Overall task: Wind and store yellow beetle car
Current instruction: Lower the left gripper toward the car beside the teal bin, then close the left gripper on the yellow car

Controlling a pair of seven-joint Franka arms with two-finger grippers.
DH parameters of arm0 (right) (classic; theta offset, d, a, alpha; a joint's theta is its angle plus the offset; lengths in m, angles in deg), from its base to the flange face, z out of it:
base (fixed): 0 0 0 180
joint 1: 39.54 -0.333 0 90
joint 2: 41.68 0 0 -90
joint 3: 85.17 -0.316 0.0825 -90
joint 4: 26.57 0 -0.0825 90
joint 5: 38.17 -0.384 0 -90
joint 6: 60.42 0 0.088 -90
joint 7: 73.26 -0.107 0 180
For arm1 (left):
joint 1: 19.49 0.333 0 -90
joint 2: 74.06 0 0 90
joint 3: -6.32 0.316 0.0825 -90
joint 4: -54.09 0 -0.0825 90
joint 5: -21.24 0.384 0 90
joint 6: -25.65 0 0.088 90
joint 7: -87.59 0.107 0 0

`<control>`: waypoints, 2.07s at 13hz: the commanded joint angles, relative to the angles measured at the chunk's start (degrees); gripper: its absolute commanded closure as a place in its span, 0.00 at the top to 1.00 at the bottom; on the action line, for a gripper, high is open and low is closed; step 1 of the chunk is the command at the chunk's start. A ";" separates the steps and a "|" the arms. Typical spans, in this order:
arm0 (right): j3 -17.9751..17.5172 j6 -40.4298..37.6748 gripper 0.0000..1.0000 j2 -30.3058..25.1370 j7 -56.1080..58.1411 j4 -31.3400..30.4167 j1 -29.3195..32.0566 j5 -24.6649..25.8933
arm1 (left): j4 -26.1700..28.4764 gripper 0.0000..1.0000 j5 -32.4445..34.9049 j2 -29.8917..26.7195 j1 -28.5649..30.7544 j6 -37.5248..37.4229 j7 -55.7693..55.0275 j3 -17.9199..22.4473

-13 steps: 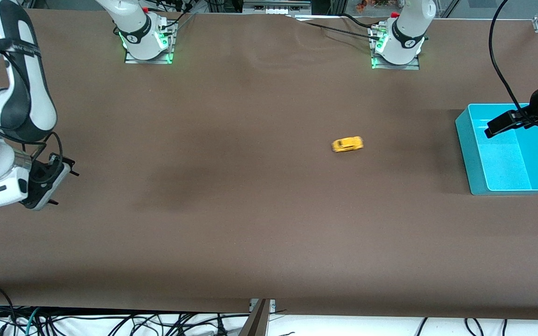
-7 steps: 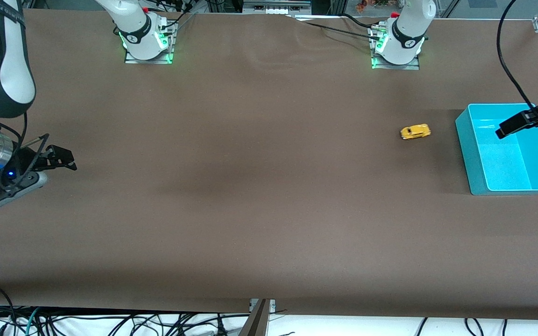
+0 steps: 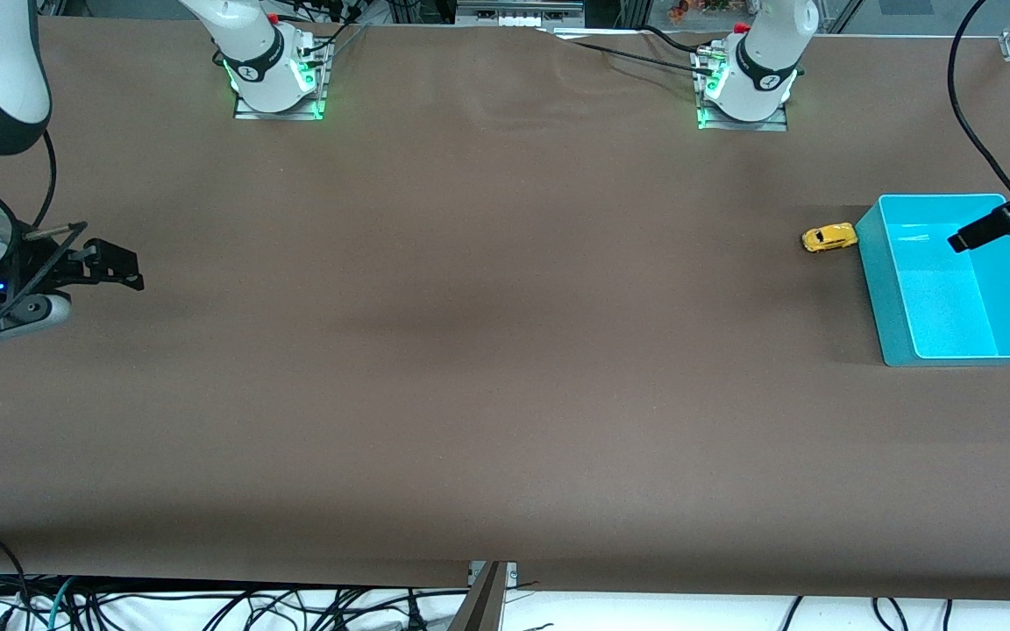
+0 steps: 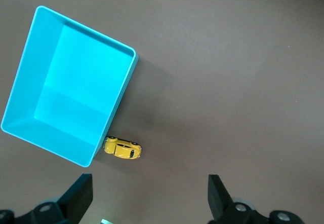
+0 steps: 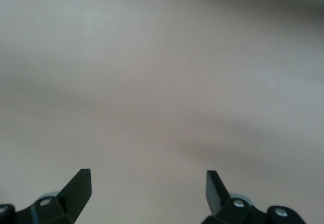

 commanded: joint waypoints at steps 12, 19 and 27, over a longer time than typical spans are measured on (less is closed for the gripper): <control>2.63 -4.65 1.00 -7.76 -0.94 -0.15 0.69 3.17 | 28.77 1.00 2.40 -8.71 1.69 16.33 -35.43 2.14; 2.99 -8.00 1.00 -11.46 -9.55 -5.08 0.61 2.73 | 50.38 1.00 3.11 -4.48 -3.69 39.61 -63.68 4.52; 2.99 -8.27 1.00 -12.79 -9.73 -7.11 0.25 2.38 | 65.28 1.00 7.06 -5.36 -3.69 55.82 -67.65 11.55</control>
